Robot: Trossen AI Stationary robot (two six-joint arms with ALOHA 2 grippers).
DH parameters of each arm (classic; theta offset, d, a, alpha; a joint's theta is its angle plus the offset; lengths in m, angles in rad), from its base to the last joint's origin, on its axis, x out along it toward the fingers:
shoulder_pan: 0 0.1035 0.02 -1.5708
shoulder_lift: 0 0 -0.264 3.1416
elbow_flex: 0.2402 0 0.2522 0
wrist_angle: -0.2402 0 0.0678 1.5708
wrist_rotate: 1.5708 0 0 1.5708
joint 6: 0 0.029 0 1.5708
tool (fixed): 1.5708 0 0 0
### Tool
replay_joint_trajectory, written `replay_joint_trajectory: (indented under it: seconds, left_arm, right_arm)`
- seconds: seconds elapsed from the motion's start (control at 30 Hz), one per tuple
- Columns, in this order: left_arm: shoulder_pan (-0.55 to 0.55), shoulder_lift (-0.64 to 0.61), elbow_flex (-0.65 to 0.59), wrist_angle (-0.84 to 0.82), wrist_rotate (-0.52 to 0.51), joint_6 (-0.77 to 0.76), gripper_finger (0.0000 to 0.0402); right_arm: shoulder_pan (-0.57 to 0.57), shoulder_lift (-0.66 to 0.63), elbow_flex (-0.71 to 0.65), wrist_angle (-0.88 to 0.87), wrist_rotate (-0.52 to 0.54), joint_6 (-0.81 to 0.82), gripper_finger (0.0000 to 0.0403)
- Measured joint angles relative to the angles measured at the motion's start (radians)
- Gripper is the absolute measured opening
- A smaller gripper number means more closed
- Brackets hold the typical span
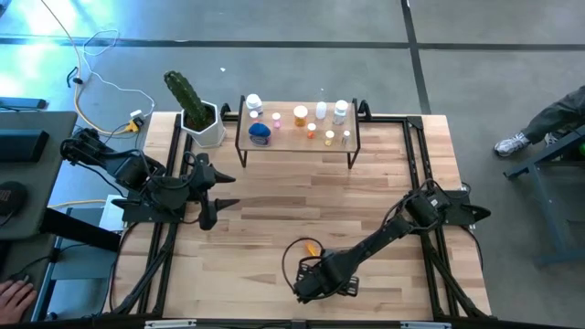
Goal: Pick and place medicine bottles onto shelf by color
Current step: Put the white large pill bottle on the shelf
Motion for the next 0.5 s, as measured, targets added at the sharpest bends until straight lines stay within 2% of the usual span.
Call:
replay_joint_trajectory:
  seconds: [0.5]
  left_arm:
    - [0.000, 0.000, 0.000, 0.000, 0.023, 0.001, 0.0278]
  right_arm:
    - [-0.009, 0.000, 0.000, 0.009, 0.028, 0.025, 0.0305]
